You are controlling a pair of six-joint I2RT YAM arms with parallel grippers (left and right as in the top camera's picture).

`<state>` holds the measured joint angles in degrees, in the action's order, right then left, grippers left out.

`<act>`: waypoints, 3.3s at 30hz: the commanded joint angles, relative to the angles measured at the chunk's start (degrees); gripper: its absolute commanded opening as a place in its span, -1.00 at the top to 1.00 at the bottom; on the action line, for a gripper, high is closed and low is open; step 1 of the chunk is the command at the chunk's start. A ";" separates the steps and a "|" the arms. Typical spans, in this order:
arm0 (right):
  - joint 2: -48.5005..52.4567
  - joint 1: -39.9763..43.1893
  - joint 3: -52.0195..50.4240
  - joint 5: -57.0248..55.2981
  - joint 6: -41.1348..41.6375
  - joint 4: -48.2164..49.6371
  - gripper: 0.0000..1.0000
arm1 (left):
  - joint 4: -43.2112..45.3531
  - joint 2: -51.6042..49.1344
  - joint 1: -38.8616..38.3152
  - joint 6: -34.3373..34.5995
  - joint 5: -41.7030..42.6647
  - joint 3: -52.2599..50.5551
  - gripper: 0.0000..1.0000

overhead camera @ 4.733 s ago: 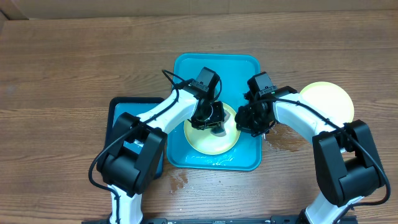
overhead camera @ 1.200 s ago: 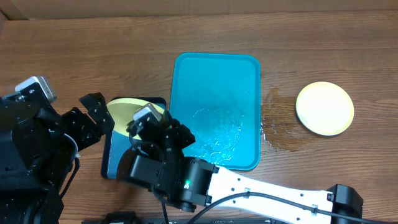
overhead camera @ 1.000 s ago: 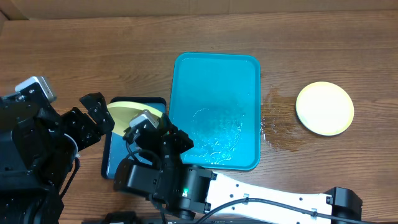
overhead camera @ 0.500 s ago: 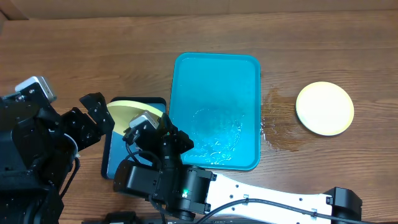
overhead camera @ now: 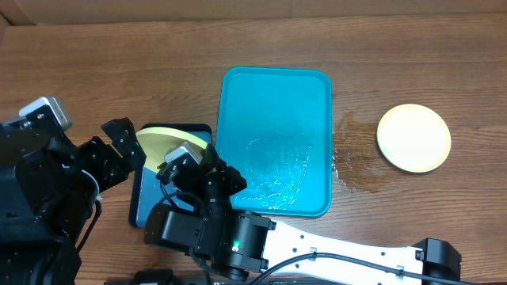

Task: Clean dirty plates on tray and stack at the side

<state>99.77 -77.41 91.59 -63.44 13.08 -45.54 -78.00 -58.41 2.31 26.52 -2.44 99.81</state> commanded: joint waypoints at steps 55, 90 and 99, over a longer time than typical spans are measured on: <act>-13.97 103.36 -18.60 75.28 10.64 -15.72 0.13 | -1.29 -0.09 0.31 -1.29 -0.98 1.11 -0.99; 1.05 82.25 -14.36 73.66 4.42 -6.99 0.92 | -5.27 -2.14 0.31 -7.82 -1.03 0.81 -1.00; -13.75 79.32 -12.26 82.38 3.37 -13.53 0.70 | -15.04 -3.48 0.31 -7.17 -1.75 -4.44 -0.96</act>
<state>90.02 3.44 78.13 14.28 17.23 -58.15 -91.53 -61.01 2.31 20.34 -3.70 98.65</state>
